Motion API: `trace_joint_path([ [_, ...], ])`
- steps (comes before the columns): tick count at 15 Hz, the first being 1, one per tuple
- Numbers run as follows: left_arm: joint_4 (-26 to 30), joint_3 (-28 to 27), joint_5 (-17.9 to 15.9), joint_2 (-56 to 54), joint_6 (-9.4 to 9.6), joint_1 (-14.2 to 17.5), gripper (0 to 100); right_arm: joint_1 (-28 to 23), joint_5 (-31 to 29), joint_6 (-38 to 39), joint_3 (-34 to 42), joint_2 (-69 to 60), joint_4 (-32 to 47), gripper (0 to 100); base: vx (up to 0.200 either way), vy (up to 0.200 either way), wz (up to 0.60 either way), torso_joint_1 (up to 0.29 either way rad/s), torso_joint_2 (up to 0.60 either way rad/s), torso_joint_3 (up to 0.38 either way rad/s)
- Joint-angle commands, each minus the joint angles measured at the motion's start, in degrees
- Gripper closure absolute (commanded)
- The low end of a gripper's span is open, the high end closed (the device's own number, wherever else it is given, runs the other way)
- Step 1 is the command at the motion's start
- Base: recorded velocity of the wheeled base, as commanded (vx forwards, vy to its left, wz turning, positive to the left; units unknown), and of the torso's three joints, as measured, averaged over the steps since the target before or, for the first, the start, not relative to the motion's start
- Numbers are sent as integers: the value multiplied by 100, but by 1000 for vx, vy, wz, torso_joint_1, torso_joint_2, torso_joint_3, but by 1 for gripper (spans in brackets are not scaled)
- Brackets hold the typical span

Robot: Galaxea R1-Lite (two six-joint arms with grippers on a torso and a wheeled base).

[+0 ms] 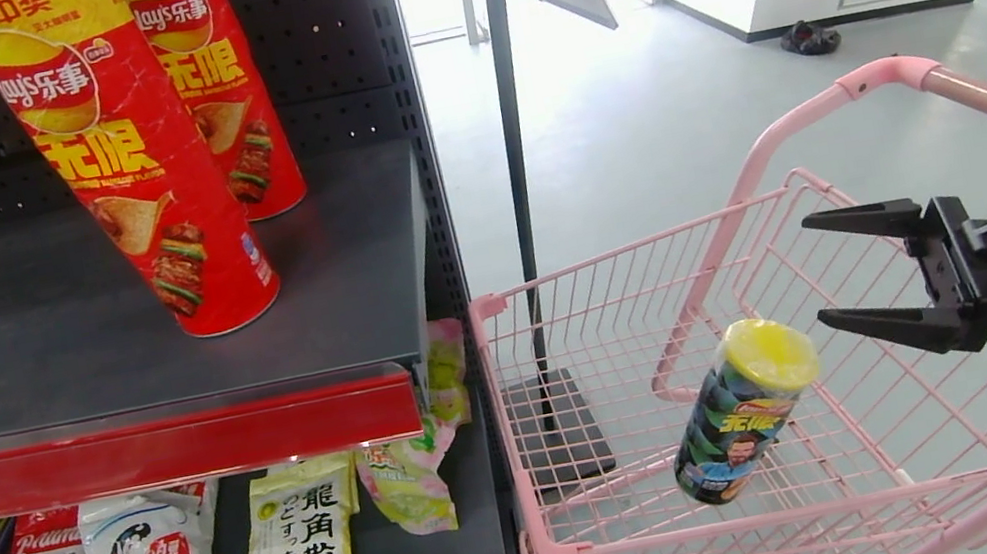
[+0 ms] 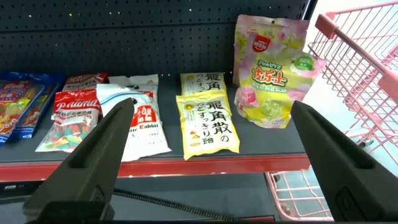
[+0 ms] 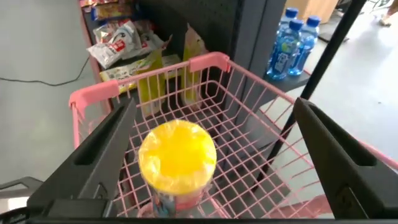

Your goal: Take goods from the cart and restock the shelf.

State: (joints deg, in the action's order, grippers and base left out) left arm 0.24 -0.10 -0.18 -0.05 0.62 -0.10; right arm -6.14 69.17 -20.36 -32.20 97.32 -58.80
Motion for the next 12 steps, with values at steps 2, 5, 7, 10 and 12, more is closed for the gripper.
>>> trace_joint_path([
  [2, 2, 1, 1, 5, -1, 1, 0, -1, 167, -30, 205, 420, -167, 0, 0, 0, 0, 0, 0, 0],
  [5, 2, 1, 1, 5, -1, 1, 0, 26, 246, -258, 249, 683, -290, 0, 0, 0, 0, 0, 0, 0],
  [7, 2, 1, 1, 5, -1, 1, 0, 52, 281, -478, 222, 824, -282, 0, 0, 0, 0, 0, 0, 0],
  [10, 2, 1, 1, 5, -1, 1, 0, 245, 316, -592, 179, 894, -282, 0, 0, 0, 0, 0, 0, 0],
  [12, 2, 1, 1, 5, -1, 1, 0, 403, 308, -610, 161, 859, -282, 0, 0, 0, 0, 0, 0, 0],
])
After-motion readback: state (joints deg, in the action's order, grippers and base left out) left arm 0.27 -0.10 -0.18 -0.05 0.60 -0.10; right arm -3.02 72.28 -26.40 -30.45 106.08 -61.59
